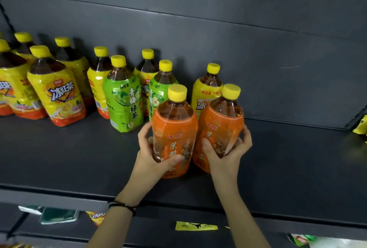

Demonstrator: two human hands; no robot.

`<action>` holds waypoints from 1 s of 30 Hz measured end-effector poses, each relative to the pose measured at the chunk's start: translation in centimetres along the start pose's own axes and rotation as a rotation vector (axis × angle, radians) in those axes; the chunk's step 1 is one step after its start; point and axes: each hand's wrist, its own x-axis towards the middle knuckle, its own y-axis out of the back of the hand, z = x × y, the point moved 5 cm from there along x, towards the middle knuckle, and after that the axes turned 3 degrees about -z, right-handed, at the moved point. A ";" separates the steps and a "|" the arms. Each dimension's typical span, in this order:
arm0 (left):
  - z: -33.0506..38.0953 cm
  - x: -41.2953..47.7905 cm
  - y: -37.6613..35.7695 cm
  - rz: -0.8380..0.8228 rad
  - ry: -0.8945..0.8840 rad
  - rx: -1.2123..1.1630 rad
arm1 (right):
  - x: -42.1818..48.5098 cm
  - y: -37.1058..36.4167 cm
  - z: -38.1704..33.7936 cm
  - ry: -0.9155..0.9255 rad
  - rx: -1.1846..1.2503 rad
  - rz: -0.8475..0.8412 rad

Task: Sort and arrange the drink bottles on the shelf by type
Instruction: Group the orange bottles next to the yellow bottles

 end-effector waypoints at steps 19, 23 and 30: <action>2.6 -7.2 15.6 0.532 -0.087 0.031 | -3.6 -14.0 -2.7 -0.096 0.214 -0.337; 3.4 -9.5 21.8 0.600 -0.064 0.005 | -6.0 -20.9 -3.7 -0.156 0.274 -0.389; 3.7 -13.1 33.1 0.701 -0.089 -0.035 | -10.9 -32.9 -6.0 -0.191 0.327 -0.474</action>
